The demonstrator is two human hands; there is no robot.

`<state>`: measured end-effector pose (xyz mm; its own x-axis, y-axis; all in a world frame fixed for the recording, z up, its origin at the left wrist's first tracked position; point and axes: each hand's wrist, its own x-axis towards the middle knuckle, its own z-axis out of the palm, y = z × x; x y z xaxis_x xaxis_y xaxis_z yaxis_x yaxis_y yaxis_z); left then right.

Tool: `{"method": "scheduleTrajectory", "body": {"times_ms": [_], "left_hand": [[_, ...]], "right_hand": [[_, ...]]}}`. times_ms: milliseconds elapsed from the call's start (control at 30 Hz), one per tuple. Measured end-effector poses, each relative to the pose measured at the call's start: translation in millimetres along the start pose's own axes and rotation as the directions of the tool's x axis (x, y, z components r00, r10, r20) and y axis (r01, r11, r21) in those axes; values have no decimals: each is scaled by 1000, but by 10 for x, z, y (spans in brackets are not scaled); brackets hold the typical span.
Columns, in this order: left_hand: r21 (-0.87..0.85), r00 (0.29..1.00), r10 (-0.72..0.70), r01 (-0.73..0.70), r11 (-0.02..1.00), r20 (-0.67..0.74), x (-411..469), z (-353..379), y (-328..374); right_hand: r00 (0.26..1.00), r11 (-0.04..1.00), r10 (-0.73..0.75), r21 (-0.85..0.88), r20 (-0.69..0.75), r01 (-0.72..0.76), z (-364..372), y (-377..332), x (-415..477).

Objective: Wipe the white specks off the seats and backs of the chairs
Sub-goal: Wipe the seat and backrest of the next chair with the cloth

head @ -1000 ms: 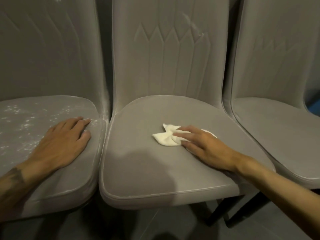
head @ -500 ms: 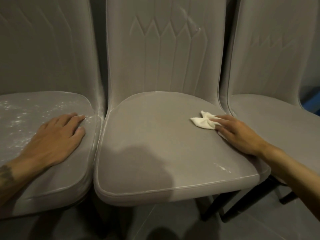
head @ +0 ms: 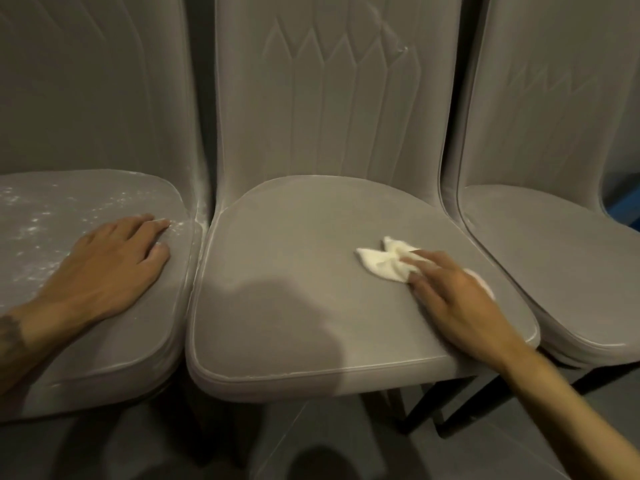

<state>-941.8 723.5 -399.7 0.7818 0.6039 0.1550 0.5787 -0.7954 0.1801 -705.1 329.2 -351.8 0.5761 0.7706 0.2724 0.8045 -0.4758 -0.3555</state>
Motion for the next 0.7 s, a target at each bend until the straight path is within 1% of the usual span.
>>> {"method": "scheduleTrajectory", "body": {"times_ms": [67, 167, 233, 300, 333, 367, 433, 500, 567, 633, 667, 700], "left_hand": [[2, 1000, 2, -2, 1000, 5, 12, 13, -21], [1, 1000, 2, -2, 1000, 15, 40, 44, -72], [-2, 1000, -3, 3, 1000, 17, 64, 81, -139], [-3, 1000, 0, 0, 1000, 26, 107, 133, -199], [0, 1000, 5, -5, 1000, 25, 125, 154, -224], [3, 1000, 5, -5, 1000, 20, 141, 171, -246], [4, 1000, -12, 12, 1000, 12, 155, 191, -270], [12, 1000, -11, 11, 1000, 1, 163, 203, -296], [21, 1000, -3, 2, 1000, 7, 161, 209, -309], [24, 1000, 0, -1, 1000, 7, 160, 200, -308], [24, 1000, 2, -2, 1000, 4, 156, 194, -295], [23, 1000, 0, 0, 1000, 0, 150, 184, -277]], "right_hand": [[997, 995, -80, 59, 11, 79, 181, -269, -69], [994, 994, -76, 79, 82, 69, 122, -201, -115], [997, 1000, 10, 27, 78, -12, -60, 51, -134], [991, 992, 128, -25, 33, -127, -204, 239, -165], [988, 987, 156, -45, 3, -155, -201, 229, -185], [988, 986, 154, -54, -30, -155, -142, 136, -197], [995, 998, 61, 8, -81, -61, 95, -229, -215], [997, 993, -64, 97, -42, 68, 385, -675, -212], [985, 977, -173, 127, 12, 170, 590, -988, -205], [976, 949, -217, 231, -12, 214, 547, -1002, -191], [974, 945, -224, 239, -24, 223, 457, -892, -195], [973, 954, -228, 193, -25, 229, 349, -736, -214]]}}
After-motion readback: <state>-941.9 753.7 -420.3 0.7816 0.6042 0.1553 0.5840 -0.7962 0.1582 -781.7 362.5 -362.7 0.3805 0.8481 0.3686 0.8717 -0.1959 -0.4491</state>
